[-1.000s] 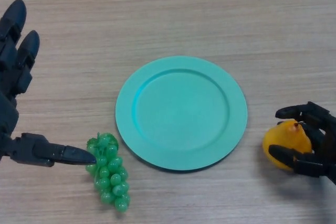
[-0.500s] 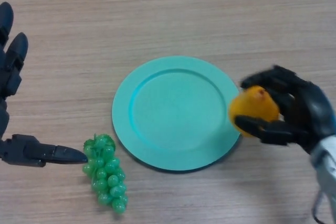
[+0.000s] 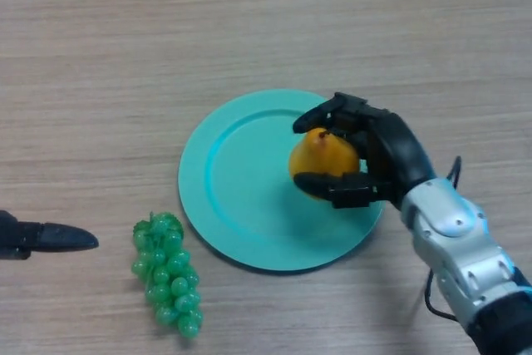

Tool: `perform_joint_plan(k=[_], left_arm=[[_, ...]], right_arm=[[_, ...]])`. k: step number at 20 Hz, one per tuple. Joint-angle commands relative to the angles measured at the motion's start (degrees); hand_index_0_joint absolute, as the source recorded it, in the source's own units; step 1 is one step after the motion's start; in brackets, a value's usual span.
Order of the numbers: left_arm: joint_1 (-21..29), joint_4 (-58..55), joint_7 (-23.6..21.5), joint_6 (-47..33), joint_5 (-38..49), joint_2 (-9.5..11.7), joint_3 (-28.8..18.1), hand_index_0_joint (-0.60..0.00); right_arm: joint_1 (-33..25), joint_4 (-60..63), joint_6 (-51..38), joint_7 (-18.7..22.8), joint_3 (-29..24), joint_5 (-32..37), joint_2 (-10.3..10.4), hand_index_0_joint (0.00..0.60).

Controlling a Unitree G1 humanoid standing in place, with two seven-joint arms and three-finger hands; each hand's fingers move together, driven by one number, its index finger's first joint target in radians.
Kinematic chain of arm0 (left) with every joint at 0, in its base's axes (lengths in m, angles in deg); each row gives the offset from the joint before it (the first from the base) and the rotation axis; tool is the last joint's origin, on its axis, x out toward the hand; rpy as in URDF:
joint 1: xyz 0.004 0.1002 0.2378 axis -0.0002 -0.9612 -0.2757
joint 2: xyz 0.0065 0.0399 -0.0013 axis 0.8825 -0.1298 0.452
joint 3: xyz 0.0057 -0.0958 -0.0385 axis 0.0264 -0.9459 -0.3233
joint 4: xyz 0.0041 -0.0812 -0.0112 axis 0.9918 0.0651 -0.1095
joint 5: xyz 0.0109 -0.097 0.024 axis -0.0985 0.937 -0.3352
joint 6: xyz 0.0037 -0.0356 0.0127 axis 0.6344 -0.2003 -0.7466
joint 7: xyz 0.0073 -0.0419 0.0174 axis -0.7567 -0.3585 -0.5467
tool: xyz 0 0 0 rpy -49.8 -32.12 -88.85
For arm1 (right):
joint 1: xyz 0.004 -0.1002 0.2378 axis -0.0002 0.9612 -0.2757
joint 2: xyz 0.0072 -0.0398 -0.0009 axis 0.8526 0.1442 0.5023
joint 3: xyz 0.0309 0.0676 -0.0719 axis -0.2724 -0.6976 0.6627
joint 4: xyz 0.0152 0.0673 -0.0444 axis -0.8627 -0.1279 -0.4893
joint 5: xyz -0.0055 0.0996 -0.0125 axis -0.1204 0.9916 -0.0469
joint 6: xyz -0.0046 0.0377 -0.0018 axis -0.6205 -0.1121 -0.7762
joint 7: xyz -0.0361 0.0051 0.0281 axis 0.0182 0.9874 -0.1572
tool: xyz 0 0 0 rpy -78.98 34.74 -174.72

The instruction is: Pick up the yellow pear and place it on the plate

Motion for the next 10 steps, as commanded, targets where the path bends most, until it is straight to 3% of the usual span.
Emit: perform_joint_plan(k=[1,3,6,8,9,10], left_arm=[[-0.34,-2.68,1.98,-9.31,1.46,1.91,-4.57,0.000],[-0.64,-3.11,2.15,-8.89,1.75,1.62,-5.59,0.000],[-0.75,-2.75,0.95,-10.96,0.89,0.51,-6.29,0.000],[-0.86,-2.67,0.74,-11.34,0.55,0.41,-6.38,0.000],[-1.07,-2.74,0.78,-11.35,0.42,0.46,-6.47,0.000],[-1.28,-2.93,0.94,-11.10,0.47,0.55,-6.67,0.000]], right_arm=[[-6.94,3.23,-12.77,3.06,1.99,5.31,-0.39,0.600],[-6.59,3.96,-10.11,2.32,3.82,7.95,-0.39,0.600],[-6.98,4.22,-7.74,2.33,4.71,5.96,-0.39,0.600],[-7.04,3.92,-7.50,2.46,4.83,5.60,-0.39,0.400],[-7.03,3.20,-7.07,2.62,4.87,5.36,-0.39,0.248],[-7.08,2.39,-6.83,2.92,4.89,5.15,-0.39,0.150]])
